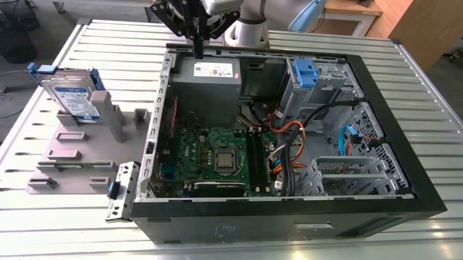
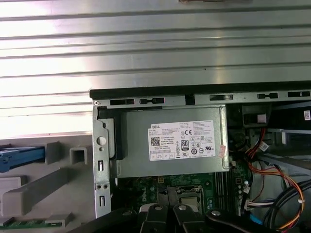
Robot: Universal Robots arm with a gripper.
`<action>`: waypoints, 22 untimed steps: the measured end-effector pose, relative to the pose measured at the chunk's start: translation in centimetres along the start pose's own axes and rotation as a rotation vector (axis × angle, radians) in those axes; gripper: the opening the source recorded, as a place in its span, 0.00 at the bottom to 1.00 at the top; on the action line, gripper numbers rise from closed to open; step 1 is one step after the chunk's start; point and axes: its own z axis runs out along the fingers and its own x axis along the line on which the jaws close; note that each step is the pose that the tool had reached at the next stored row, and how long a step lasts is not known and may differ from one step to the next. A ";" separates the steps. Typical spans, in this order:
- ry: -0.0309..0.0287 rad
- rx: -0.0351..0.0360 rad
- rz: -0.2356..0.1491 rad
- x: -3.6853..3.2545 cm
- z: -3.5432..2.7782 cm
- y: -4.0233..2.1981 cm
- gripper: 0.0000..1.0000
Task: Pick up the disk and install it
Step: 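Reach for the disk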
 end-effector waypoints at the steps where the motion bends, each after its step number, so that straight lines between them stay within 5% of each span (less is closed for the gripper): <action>1: -0.0001 0.0000 0.000 0.01 0.00 0.00 0.11; 13: -0.0001 -0.0001 0.000 0.11 0.00 -0.01 0.11; 22: -0.0001 -0.0001 0.000 1.24 -0.01 -0.09 0.11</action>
